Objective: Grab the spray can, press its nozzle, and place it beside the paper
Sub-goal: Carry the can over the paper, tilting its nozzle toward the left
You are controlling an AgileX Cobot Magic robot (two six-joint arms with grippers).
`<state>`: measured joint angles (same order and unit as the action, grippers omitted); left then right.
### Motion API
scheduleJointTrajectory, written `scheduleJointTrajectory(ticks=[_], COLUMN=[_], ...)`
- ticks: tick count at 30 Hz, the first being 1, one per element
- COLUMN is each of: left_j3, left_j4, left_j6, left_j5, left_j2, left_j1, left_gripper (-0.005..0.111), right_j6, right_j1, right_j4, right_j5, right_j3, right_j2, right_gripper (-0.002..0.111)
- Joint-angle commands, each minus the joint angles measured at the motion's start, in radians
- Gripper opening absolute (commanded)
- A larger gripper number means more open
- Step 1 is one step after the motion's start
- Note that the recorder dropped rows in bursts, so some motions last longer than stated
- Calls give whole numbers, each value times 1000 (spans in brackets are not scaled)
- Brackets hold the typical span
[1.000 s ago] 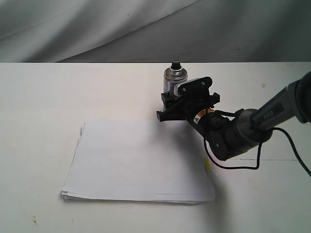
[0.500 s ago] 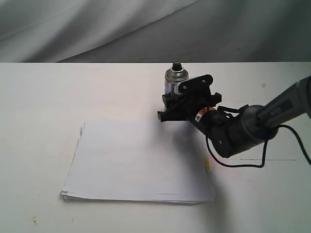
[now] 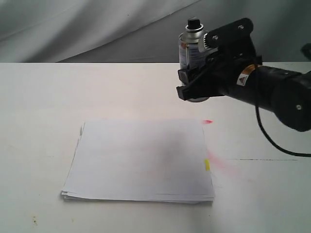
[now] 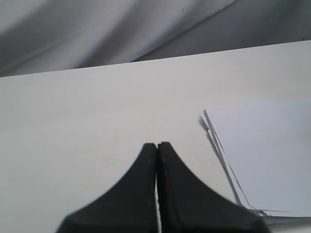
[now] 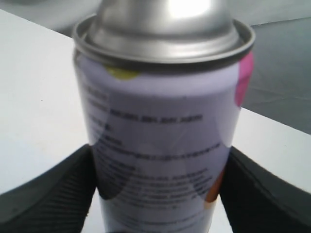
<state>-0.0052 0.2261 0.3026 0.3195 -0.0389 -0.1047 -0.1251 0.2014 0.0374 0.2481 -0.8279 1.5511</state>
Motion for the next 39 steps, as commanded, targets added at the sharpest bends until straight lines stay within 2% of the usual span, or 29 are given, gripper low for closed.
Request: scheduleJointTrajectory(ticks=[1, 4, 5, 7, 13, 15, 18, 20, 23, 25, 29, 34, 39], left_j3=[5, 5, 5, 5, 5, 5, 5, 5, 5, 5, 5, 5, 5], left_j4=[-1, -1, -1, -1, -1, -1, -1, -1, -1, -1, -1, -1, -1], left_j6=[-11, -11, -11, -11, -11, -11, -11, -11, -11, -11, -11, -11, -11], left_j5=[-8, -8, -8, -8, -8, -8, -8, -8, -8, -8, -8, -8, -8], left_j2=[2, 2, 2, 2, 2, 2, 2, 2, 2, 2, 2, 2, 2], left_j1=[6, 6, 6, 6, 6, 6, 6, 6, 6, 6, 6, 6, 6], left_gripper=[0, 0, 0, 0, 0, 0, 0, 0, 0, 0, 0, 0, 0], right_j6=[-9, 33, 118, 165, 165, 182, 376, 564, 825, 930, 1025, 1227, 1251], right_j1=[33, 71, 91, 110, 110, 110, 110, 118, 144, 170, 235, 323, 386], right_j4=[-79, -214, -334, -416, -449, -536, -725, -929, -1216, -1345, -1518, -1759, -1782], right_j5=[-138, -248, -293, -346, -397, -421, -429, -461, -567, -630, -701, -884, -979], right_j3=[16, 16, 16, 16, 16, 16, 16, 16, 16, 16, 16, 16, 5], right_j2=[-164, -236, -254, -255, -253, -252, -252, -241, -201, -165, -73, 47, 148], right_gripper=[0, 0, 0, 0, 0, 0, 0, 0, 0, 0, 0, 0, 0])
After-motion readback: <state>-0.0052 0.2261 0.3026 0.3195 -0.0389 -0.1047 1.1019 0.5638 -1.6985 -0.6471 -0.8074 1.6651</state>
